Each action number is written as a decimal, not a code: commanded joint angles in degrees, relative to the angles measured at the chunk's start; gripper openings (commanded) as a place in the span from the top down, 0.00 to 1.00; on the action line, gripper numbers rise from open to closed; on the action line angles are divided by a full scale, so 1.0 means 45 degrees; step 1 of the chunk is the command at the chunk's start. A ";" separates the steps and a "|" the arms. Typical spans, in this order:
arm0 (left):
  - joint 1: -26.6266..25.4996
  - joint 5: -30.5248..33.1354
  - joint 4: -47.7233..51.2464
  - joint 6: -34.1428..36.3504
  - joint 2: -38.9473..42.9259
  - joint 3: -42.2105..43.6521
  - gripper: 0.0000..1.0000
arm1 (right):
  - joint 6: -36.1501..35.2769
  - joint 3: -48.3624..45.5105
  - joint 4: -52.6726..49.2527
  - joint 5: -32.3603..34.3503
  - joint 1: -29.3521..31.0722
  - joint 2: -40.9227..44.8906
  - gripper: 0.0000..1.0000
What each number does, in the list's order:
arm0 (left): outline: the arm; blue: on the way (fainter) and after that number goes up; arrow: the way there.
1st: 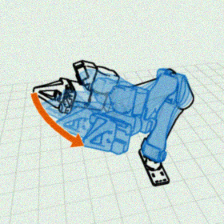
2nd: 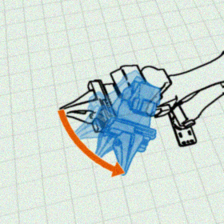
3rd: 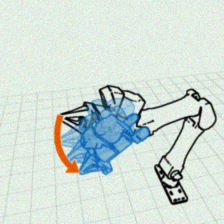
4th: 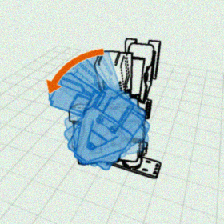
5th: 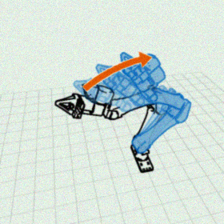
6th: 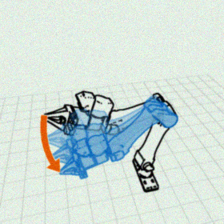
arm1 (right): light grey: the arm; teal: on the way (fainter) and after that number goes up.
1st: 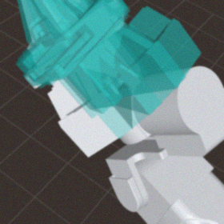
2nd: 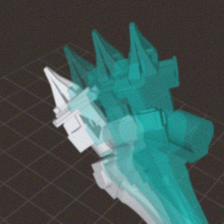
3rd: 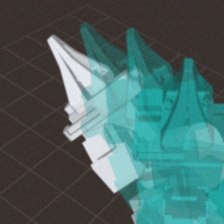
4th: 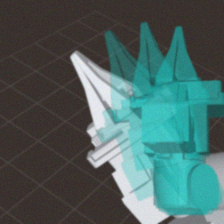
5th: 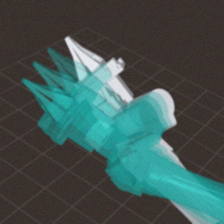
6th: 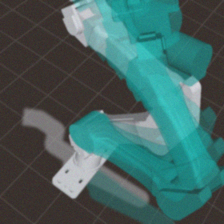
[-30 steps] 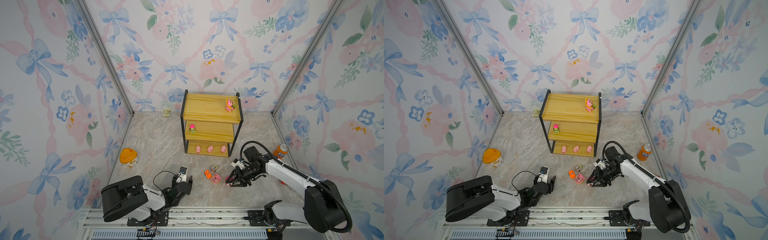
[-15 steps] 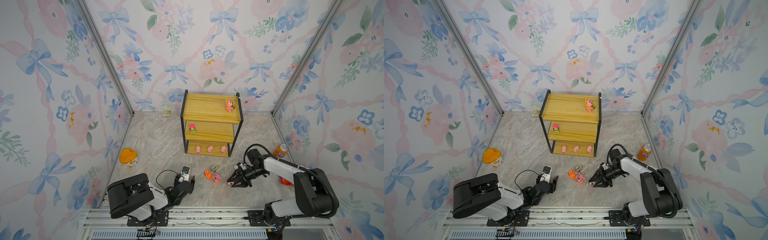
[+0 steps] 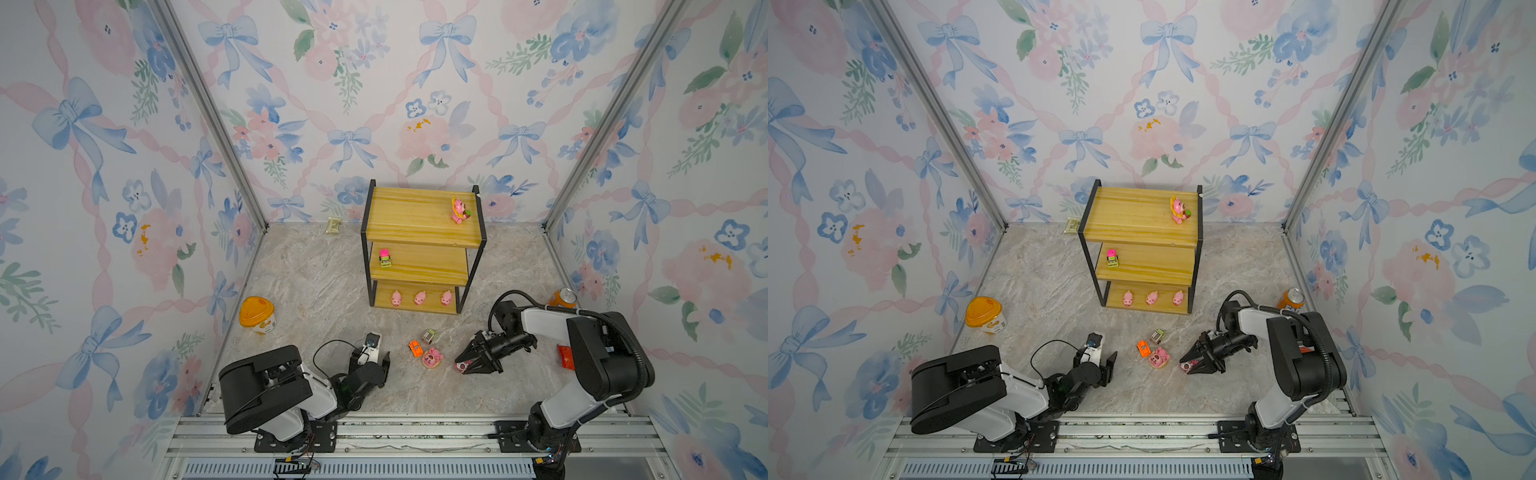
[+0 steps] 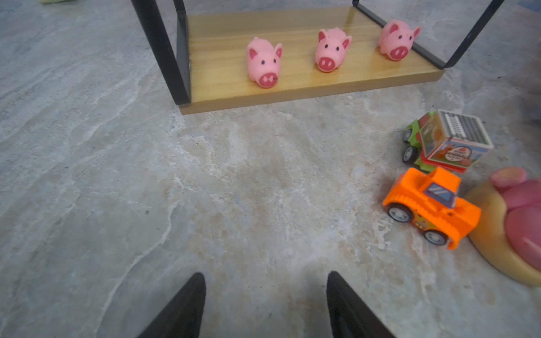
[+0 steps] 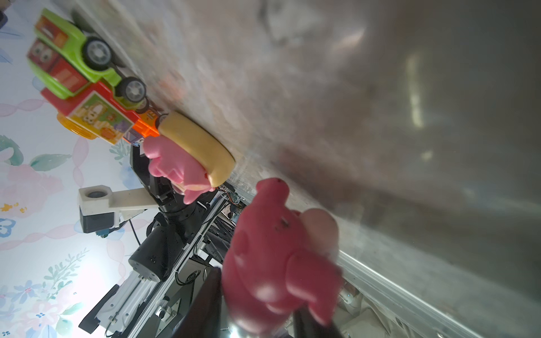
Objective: Place and organize the plastic toys onto the shelf
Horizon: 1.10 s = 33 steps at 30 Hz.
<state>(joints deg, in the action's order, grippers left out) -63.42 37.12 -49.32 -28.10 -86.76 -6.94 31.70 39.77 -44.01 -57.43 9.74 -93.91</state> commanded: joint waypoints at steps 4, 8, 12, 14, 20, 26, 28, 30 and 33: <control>-0.0067 -0.0259 -0.0323 0.0405 -0.0359 -0.0281 0.33 | -0.0287 0.0420 -0.0352 -0.0093 -0.0427 -0.0479 0.78; -0.0070 -0.0335 -0.0420 0.0488 -0.0518 -0.0372 0.33 | -0.0382 0.0434 -0.0435 -0.0031 -0.0489 -0.0435 0.69; -0.0068 -0.0359 -0.0551 0.0482 -0.0542 -0.0353 0.33 | -0.0442 0.0476 -0.0530 0.0062 -0.0565 -0.0392 0.57; -0.0070 -0.0359 -0.0619 0.0473 -0.0583 -0.0313 0.33 | -0.0466 0.0489 -0.0591 0.0123 -0.0636 -0.0349 0.48; -0.0067 -0.0364 -0.0793 0.0483 -0.0612 -0.0235 0.33 | -0.0547 0.0529 -0.0689 0.0203 -0.0825 -0.0267 0.39; -0.0067 -0.0398 -0.0973 0.0492 -0.0822 -0.0250 0.33 | -0.0544 0.0498 -0.0708 0.0223 -0.1021 -0.0266 0.40; -0.0067 -0.0418 -0.1033 0.0483 -0.0928 -0.0274 0.33 | -0.0688 0.0564 -0.0843 0.0269 -0.1013 0.0067 0.39; -0.0072 -0.0452 -0.1146 0.0465 -0.0986 -0.0274 0.33 | -0.0957 0.0711 -0.1150 0.0618 -0.1016 0.0244 0.39; -0.0077 -0.0476 -0.1240 0.0502 -0.0980 -0.0255 0.33 | -0.1409 0.1030 -0.1749 0.1582 -0.0812 0.0866 0.39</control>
<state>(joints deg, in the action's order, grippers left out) -63.42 35.48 -53.49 -26.98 -90.65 -7.94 27.99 42.04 -47.79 -54.28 5.76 -93.10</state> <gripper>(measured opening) 0.667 0.614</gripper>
